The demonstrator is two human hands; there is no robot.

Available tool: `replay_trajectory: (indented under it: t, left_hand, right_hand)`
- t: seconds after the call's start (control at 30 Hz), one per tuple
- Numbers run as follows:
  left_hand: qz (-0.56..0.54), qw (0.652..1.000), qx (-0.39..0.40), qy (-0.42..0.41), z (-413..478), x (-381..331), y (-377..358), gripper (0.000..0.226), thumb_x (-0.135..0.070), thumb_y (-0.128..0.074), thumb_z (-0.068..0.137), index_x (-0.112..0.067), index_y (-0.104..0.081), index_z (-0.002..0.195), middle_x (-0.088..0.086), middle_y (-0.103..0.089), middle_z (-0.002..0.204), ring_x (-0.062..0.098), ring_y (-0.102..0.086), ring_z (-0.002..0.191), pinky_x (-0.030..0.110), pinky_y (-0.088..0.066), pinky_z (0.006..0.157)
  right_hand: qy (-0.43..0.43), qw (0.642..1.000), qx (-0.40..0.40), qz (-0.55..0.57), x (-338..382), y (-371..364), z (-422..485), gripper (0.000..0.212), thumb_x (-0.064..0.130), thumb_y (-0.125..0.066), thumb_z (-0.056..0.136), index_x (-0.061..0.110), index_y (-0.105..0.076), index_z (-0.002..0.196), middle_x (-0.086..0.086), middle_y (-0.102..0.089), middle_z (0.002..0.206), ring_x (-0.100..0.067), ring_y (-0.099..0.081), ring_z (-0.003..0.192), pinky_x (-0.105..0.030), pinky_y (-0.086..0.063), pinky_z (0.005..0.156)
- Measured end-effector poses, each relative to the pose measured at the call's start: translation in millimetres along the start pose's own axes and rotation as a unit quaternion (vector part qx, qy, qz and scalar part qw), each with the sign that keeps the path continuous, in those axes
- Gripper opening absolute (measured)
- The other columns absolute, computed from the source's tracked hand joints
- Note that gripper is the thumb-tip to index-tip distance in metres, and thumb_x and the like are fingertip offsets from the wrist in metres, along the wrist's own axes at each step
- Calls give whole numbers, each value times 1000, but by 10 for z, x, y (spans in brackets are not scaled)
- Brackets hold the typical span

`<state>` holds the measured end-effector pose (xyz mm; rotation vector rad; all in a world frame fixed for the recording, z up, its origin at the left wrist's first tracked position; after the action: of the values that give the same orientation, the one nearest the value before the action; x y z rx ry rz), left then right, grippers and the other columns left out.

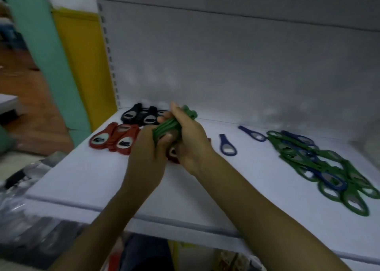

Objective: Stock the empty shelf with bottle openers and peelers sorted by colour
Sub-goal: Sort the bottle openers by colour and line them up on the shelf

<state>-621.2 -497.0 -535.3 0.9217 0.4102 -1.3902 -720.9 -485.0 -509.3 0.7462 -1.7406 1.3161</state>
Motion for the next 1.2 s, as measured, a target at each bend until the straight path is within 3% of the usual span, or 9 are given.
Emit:
replay_trajectory:
  t: [0.1, 0.23, 0.37, 0.47, 0.57, 0.73, 0.83, 1.0, 1.2]
  left_hand:
    - [-97, 981, 26, 168, -107, 259, 502, 15, -27, -46, 95, -18, -57, 101, -10, -64, 85, 5, -63, 70, 14, -50, 57]
    - [-148, 947, 53, 281, -305, 465, 965, 13, -25, -49, 95, -22, -62, 95, -7, -68, 74, 2, -65, 63, 15, -50, 56]
    - [62, 967, 9, 245, -360, 583, 1269, 39, -25, -59, 91, -12, -48, 126, -2, -58, 104, 14, -60, 90, 28, -48, 77]
    - [357, 930, 44, 74, -358, 542, 1354, 70, -38, -69, 82, -10, -40, 138, 11, -42, 141, 28, -42, 125, 36, -34, 102]
    - [471, 873, 107, 64, -309, 519, 1375, 66, -46, -67, 79, -17, -45, 134, 9, -58, 124, 28, -57, 107, 36, -45, 83]
    - [482, 863, 120, 93, -173, 569, 1503, 25, -34, -65, 80, -17, -57, 97, 5, -64, 91, 25, -59, 79, 30, -45, 64]
    - [481, 858, 135, 122, -131, 645, 1584, 25, -37, -69, 77, -17, -56, 85, 2, -59, 78, 22, -53, 69, 26, -29, 50]
    - [503, 823, 196, 178, 26, 767, 1576, 34, -45, -70, 74, -14, -58, 81, 2, -50, 74, 17, -47, 65, 25, -31, 52]
    - [489, 817, 251, 177, 126, 813, 1606, 33, -45, -71, 74, -15, -58, 73, -2, -44, 62, 10, -37, 55, 23, -25, 45]
  right_hand:
    - [54, 987, 86, -127, -136, -195, 42, 28, 26, -64, 88, 12, -62, 112, -6, -69, 98, -19, -67, 88, -33, -55, 82]
    - [52, 962, 145, -225, -345, -395, 87, 27, 9, -64, 88, 4, -61, 114, -6, -70, 92, -14, -69, 77, -23, -58, 71]
    - [11, 973, 132, -191, -621, -645, 143, 9, 1, -62, 87, 5, -67, 94, -4, -71, 82, -8, -69, 67, -18, -55, 63]
    - [-19, 979, 106, -175, -760, -739, 181, 7, 2, -64, 86, 5, -69, 89, -5, -72, 80, -9, -70, 64, -17, -55, 60]
    - [-47, 979, 93, -172, -842, -838, 215, 12, 4, -66, 85, 0, -69, 96, -4, -73, 76, -10, -71, 63, -18, -55, 57]
    - [-71, 963, 107, -237, -881, -985, 273, 22, 11, -69, 85, -4, -67, 102, -12, -70, 82, -12, -68, 59, -22, -59, 62]
    - [-6, 901, 119, -416, -820, -929, 295, 19, 23, -67, 88, 8, -67, 98, -11, -70, 86, -16, -69, 65, -28, -60, 63]
    - [232, 612, 130, -744, -872, -845, 296, 24, 16, -48, 91, 23, -64, 107, 0, -65, 100, -22, -60, 91, -29, -45, 69]
    - [294, 562, 142, -760, -1047, -932, 350, 28, 14, -42, 89, 25, -57, 109, -2, -58, 102, -23, -57, 87, -26, -28, 56]
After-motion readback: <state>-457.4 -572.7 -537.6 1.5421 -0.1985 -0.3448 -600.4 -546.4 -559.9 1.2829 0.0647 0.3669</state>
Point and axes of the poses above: each hand's wrist, its own z-axis towards the middle knuckle, its own y-axis out of the back of the hand, x = y × z, the point moved 2 cm from there along z, towards the middle knuckle
